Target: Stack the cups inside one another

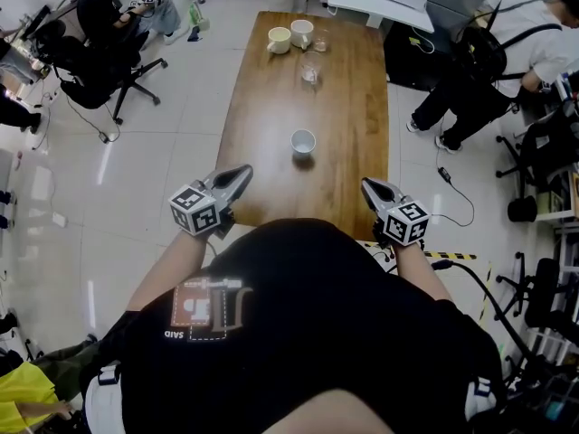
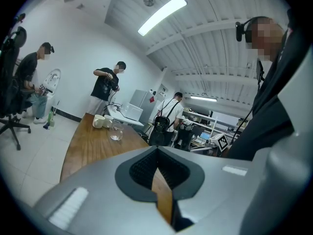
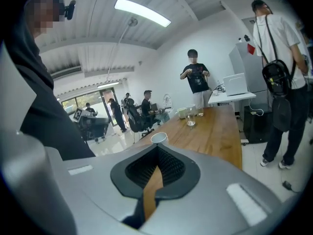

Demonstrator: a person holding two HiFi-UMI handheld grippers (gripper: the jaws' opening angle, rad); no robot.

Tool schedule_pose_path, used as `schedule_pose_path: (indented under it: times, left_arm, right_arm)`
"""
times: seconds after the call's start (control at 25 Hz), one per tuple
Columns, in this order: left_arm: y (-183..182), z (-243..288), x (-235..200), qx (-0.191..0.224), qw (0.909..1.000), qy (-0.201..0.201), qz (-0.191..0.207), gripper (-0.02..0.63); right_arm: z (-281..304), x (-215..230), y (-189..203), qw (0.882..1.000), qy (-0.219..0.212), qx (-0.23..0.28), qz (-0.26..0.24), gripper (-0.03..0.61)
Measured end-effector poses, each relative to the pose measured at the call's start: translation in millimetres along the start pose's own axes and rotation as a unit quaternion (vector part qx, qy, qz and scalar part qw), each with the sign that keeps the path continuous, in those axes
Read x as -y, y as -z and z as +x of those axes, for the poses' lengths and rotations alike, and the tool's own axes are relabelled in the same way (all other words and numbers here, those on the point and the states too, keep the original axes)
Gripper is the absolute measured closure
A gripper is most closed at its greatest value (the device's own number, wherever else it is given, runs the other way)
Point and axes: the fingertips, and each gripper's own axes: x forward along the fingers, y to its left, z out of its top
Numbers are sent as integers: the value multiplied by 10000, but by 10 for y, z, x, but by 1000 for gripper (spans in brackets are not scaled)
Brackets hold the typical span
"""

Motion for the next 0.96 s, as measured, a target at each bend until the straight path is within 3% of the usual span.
schedule_pose_path:
  times: [0.16,0.96]
  left_arm:
    - [18,-6,6,-8,10000,-11,-13,612]
    - [-23,-33,0,6,10000,-23,18,612]
  right_arm:
    - [44,-104,147,9987,-92,-355,-356,566]
    - [50,-173,76,9971,-185,-390,-622,566]
